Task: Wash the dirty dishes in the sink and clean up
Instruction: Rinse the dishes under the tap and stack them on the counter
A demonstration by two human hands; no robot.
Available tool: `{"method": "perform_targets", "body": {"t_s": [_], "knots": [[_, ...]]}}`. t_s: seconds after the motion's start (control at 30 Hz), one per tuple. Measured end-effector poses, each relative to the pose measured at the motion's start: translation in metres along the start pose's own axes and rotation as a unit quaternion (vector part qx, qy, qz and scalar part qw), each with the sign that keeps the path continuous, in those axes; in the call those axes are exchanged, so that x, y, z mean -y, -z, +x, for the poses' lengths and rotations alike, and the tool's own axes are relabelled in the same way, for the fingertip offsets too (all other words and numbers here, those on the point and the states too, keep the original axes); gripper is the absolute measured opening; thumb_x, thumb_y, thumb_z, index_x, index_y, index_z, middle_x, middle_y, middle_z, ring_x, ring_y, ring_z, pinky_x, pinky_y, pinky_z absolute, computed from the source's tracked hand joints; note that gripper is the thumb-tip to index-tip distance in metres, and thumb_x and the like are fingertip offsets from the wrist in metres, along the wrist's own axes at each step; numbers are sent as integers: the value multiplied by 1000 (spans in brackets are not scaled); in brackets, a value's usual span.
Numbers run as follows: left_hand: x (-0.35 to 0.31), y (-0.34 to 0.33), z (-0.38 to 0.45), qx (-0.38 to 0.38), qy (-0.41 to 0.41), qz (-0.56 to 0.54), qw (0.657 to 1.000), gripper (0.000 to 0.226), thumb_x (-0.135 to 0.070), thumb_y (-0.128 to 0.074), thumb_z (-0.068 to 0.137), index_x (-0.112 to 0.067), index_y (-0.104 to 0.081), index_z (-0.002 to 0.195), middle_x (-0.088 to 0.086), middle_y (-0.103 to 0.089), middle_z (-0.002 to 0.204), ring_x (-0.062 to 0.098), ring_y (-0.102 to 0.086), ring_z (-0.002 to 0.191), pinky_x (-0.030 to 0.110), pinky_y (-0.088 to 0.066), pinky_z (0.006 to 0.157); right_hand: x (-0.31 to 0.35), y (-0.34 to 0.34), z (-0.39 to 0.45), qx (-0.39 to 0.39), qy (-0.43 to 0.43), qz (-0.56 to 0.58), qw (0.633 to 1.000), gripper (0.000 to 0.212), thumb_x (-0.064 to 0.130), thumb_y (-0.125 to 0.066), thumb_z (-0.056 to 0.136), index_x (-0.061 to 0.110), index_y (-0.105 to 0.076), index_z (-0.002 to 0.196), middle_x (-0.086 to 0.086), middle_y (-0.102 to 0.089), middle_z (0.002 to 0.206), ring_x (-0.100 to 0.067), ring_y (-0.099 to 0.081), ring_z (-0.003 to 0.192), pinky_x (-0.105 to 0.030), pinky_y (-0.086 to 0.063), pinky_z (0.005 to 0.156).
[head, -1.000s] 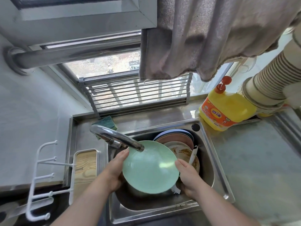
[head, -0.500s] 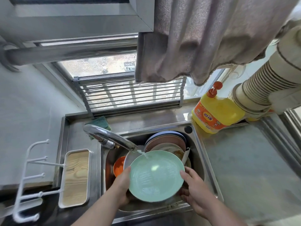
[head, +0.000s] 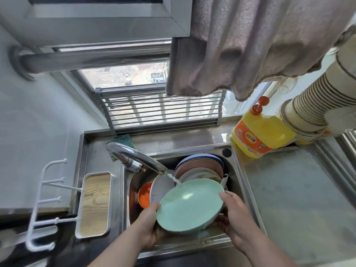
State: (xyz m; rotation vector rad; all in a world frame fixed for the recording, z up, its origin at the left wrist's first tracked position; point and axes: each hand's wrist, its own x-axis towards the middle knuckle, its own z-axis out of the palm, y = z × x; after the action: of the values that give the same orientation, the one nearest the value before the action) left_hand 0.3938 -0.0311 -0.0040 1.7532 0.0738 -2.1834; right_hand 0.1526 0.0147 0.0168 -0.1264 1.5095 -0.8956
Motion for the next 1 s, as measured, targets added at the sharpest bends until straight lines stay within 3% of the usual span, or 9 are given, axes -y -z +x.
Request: {"method": "perform_targets", "body": {"t_s": [0.13,0.23,0.3,0.4,0.57,0.67,0.77,0.87,1.0], "knots": [[-9,17,-15,43,-12,-17,999,36,-13,-41,104,5,-56,131,29,-72,121,39,-77,99,47,-65,66,-17,-6,12,-8,-134,100,986,41,43,-67,96,11,-75,120,-17,-77,111,-31,-69,95,-40,-56,84],[-6,35,-14,71,-30,-3,997,42,0,-43,98,-1,-52,138,29,-69,128,43,-70,115,57,-59,93,-36,-19,15,-13,-172,137,975,49,47,-61,100,8,-71,128,-20,-73,122,-39,-68,116,-51,-51,107],[1,42,-10,92,-50,36,994,59,11,-52,89,-14,-53,142,24,-69,131,44,-68,119,61,-54,101,-48,-28,11,3,-185,137,973,48,44,-55,102,8,-68,131,-22,-73,124,-41,-67,118,-52,-52,103],[15,41,-6,114,-78,90,986,84,15,-73,70,-19,-50,145,22,-68,133,46,-67,120,62,-53,102,-67,-37,5,28,-170,117,978,38,17,-52,100,24,-63,136,-15,-75,120,-35,-72,101,-43,-56,78],[30,40,-6,123,-64,97,986,82,7,-76,69,-12,-52,145,27,-66,134,49,-64,124,63,-50,106,-73,-38,1,44,-143,66,987,57,-5,-44,101,43,-63,126,-11,-76,119,-39,-73,100,-45,-58,73],[17,43,-12,55,-72,83,992,72,-12,-78,70,-8,-60,139,20,-73,122,41,-71,108,58,-58,95,-60,-26,5,48,-134,15,990,50,2,-48,105,44,-63,126,-8,-78,114,-33,-71,94,-40,-55,72],[-2,49,-13,27,-101,64,992,52,-22,-63,88,-11,-62,140,15,-76,113,30,-70,91,43,-58,76,-39,-13,14,54,-110,-23,992,46,12,-46,110,49,-59,134,-9,-76,121,-35,-69,103,-51,-60,84],[-13,50,-11,19,-130,92,987,44,-13,-52,102,-33,-63,139,11,-75,125,31,-68,108,43,-57,82,-16,-12,17,73,-75,-38,994,44,21,-43,113,55,-56,137,-3,-75,124,-34,-68,108,-52,-58,91],[0,39,-6,-18,-137,155,978,64,13,-46,99,-35,-59,139,8,-76,122,33,-72,110,36,-60,68,6,-14,12,101,-20,-33,994,39,27,-43,111,49,-55,141,7,-73,128,-21,-73,113,-43,-60,89]]}}
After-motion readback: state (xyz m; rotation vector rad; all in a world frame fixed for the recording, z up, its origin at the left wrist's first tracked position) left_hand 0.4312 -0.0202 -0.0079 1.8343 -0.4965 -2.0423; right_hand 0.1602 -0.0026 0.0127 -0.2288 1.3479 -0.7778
